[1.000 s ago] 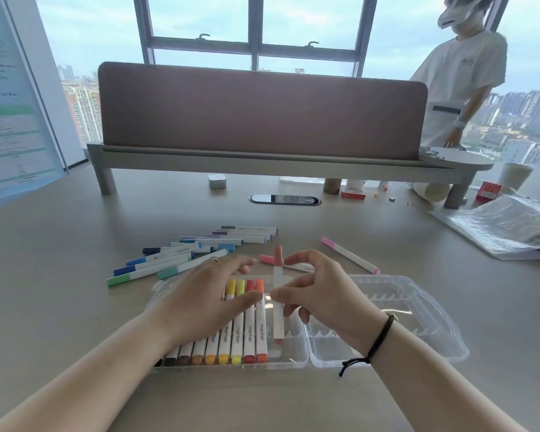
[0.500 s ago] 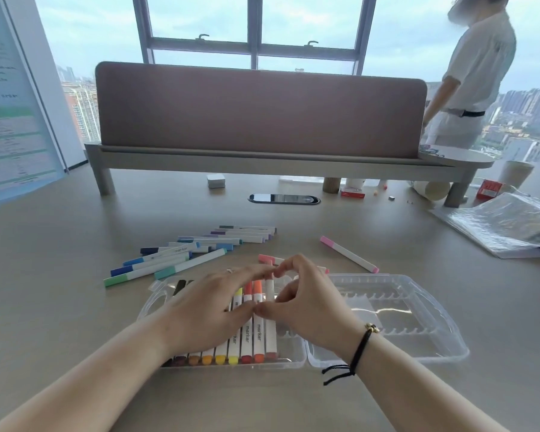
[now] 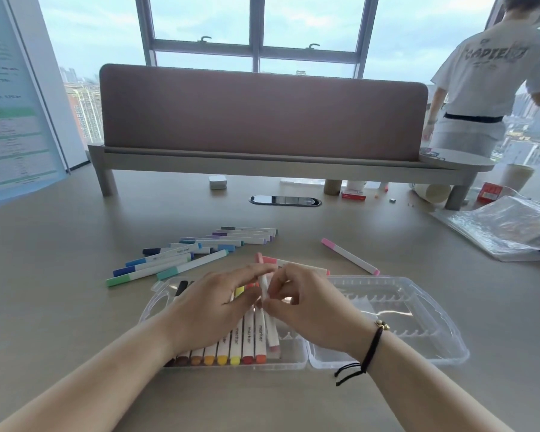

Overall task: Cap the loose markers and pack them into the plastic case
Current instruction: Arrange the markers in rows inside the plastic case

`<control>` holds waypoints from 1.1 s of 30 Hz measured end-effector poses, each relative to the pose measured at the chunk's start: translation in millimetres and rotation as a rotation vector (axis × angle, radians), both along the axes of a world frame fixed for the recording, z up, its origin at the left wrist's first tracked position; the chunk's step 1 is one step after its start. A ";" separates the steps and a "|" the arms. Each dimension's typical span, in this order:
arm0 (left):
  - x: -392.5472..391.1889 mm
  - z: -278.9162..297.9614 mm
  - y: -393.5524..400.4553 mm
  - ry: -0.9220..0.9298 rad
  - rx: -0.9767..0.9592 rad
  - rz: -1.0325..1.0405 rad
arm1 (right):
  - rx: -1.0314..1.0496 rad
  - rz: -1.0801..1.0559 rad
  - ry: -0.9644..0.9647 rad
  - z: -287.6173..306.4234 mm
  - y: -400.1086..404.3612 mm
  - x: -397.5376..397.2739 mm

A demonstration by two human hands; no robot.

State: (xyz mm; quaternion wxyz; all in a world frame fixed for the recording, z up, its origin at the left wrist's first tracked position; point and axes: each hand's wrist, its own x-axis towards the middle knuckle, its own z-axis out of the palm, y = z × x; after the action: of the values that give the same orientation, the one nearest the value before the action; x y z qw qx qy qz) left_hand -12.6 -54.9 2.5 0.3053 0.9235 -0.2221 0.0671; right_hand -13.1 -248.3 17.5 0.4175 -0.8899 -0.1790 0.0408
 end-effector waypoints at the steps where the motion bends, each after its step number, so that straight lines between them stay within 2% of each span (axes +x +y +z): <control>1: 0.0 0.0 -0.3 0.000 0.007 0.005 | -0.036 0.011 -0.046 0.5 0.4 -1.1; 10: 1.7 -2.3 -3.9 0.003 0.238 0.068 | -0.239 -0.071 -0.082 2.6 -6.0 -0.4; 15: 1.0 -0.4 -3.3 -0.014 0.217 0.073 | -0.216 -0.045 -0.024 -1.8 -7.8 4.2; 20: -0.7 1.0 -0.4 0.024 0.283 0.074 | -0.197 0.025 0.020 0.4 -10.4 3.5; 26: -1.0 1.9 0.5 0.048 0.333 0.092 | -0.225 0.008 -0.051 5.3 -16.0 1.0; 33: 0.4 2.3 1.3 0.112 0.338 0.089 | -0.127 0.036 0.037 1.8 -16.4 5.8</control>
State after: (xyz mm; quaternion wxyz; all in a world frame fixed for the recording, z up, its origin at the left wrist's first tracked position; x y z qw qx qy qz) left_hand -12.1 -53.7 4.9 0.1545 0.9729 -0.1717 -0.0090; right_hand -7.2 -264.7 19.3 0.3625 -0.9104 -0.1842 0.0762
